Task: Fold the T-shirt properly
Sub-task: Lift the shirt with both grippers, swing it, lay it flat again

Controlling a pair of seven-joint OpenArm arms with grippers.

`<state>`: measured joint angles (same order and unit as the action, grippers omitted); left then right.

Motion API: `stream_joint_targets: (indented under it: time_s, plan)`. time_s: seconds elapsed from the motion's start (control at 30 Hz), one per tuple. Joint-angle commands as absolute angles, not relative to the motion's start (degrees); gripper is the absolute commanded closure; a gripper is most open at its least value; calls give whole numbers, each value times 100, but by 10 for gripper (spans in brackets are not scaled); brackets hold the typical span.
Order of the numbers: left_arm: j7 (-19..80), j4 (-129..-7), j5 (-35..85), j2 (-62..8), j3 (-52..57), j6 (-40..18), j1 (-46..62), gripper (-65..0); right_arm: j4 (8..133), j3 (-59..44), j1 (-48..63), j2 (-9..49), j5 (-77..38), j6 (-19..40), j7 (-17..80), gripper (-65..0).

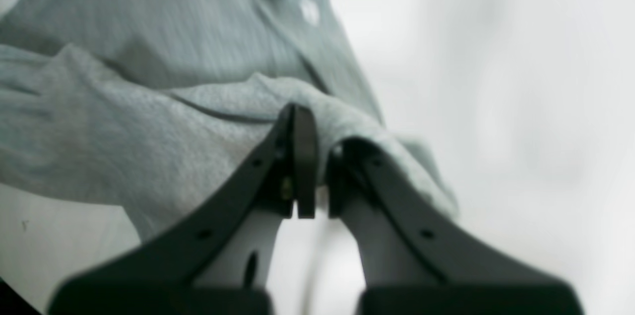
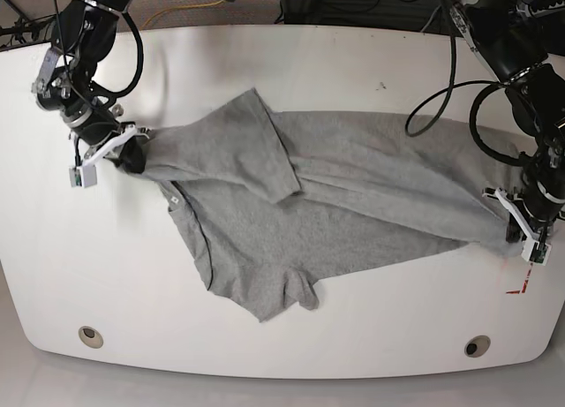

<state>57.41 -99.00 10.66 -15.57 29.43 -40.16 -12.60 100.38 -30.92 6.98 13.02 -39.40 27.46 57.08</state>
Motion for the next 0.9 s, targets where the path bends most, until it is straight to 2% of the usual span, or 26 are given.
stream_joint_targets:
  time_s: [0.0, 0.37, 0.87]
  plan:
    - [5938, -10352, 1112, -1648, 2967, -4000, -1543, 0, 10114, -3029, 295, 1657, -3952, 2774, 5560, 0]
    - [6527, -10501, 1112, -1675, 2791, -4000, -2774, 0, 9182, -2167, -1675, 2527, -3837, 2809, 5560, 0]
    - [6519, -9895, 1112, -1666, 2308, -3662, -4778, 0, 7811, -708, -4989, 3380, -3837, 2809, 5560, 0]
